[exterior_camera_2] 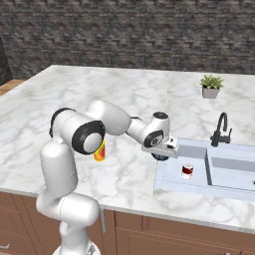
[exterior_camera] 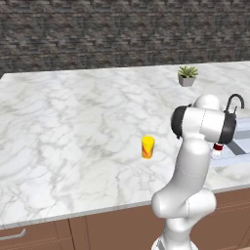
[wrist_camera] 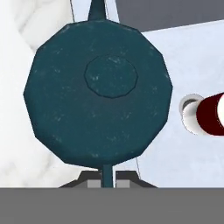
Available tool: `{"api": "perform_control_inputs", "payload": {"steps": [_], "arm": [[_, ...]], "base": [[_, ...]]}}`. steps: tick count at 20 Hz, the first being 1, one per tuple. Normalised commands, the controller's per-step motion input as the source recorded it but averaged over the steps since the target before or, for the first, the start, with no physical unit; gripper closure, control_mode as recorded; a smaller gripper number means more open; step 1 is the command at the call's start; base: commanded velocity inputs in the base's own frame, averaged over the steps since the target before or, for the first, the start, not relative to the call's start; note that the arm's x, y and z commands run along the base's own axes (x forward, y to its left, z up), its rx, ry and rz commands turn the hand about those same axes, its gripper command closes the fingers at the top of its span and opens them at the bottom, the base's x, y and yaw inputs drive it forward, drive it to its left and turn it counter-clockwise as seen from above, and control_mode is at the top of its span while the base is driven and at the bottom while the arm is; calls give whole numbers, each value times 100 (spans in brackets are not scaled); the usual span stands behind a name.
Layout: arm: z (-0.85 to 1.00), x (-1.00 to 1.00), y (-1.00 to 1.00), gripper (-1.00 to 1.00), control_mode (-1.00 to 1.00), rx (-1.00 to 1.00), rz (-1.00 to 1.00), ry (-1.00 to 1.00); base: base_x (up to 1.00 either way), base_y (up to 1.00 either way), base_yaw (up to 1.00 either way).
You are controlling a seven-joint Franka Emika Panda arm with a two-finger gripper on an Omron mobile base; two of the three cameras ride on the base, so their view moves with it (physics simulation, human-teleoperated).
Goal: Pick the cup and teapot and place them in the sink. Then turn on the water.
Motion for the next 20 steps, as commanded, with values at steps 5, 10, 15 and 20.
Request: {"api": "perform_control_inputs", "payload": {"steps": [5,10,15,20], "arm": [[0,38,-38,100,-100,0,-4,0],[0,31,-37,100,-100,0,-3,0],[0,26,-31,100,-100,0,-1,0],[-10,17,-26,100,-100,0,0,0]], "base": [[0,0,0],[0,0,0],[0,0,0],[0,0,0]]}}
